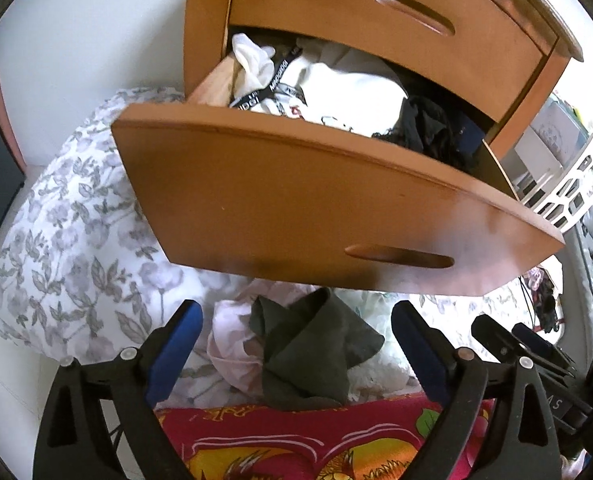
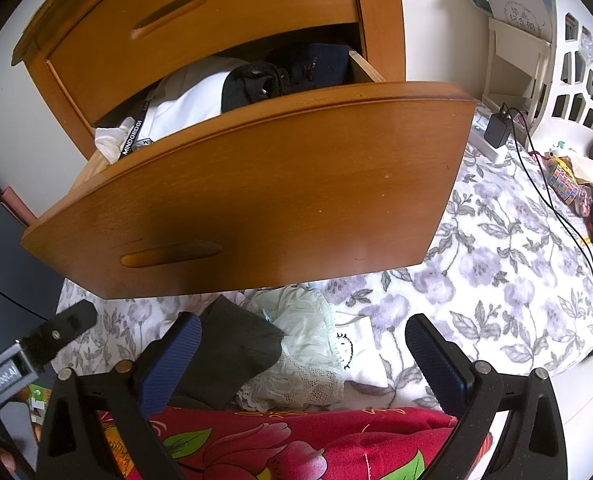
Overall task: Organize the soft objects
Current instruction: 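Lower the grey cloth onto the bedspread and open the left gripper, then withdraw the open left gripper from the grey cloth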
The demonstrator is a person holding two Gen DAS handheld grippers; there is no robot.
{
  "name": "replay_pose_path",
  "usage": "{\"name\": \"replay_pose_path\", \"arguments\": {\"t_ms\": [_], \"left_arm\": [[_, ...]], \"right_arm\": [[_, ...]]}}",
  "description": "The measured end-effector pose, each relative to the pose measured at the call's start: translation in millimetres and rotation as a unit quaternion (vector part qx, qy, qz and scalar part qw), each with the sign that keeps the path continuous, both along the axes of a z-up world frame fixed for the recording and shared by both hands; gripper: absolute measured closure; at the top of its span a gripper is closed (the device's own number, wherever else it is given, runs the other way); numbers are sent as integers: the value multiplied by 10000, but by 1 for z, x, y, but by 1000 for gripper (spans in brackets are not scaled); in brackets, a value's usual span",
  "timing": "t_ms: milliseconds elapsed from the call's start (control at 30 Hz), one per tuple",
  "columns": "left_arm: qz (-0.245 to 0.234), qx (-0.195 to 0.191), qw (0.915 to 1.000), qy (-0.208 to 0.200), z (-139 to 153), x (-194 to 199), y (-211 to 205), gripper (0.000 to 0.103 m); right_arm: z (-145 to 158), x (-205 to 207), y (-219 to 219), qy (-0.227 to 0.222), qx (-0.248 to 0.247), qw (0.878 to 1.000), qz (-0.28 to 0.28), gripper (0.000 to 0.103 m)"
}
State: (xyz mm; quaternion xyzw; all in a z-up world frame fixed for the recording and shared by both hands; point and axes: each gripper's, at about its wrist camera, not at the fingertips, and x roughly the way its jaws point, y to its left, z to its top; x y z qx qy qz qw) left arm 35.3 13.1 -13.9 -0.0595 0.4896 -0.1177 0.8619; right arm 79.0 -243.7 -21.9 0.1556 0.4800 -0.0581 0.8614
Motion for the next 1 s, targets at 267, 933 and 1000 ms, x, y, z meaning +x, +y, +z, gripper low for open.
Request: {"name": "replay_pose_path", "arguments": {"t_ms": [267, 933, 1000], "left_arm": [[72, -146, 9988, -455, 16, -5, 6, 1], [159, -43, 9959, -893, 26, -9, 11, 1], [201, 96, 9953, -946, 26, -11, 10, 1]], "right_arm": [[0, 0, 0, 0, 1, 10000, -1, 0], [4, -1, 2, -56, -31, 10000, 59, 0], [7, -3, 3, -113, -63, 9999, 81, 0]]}}
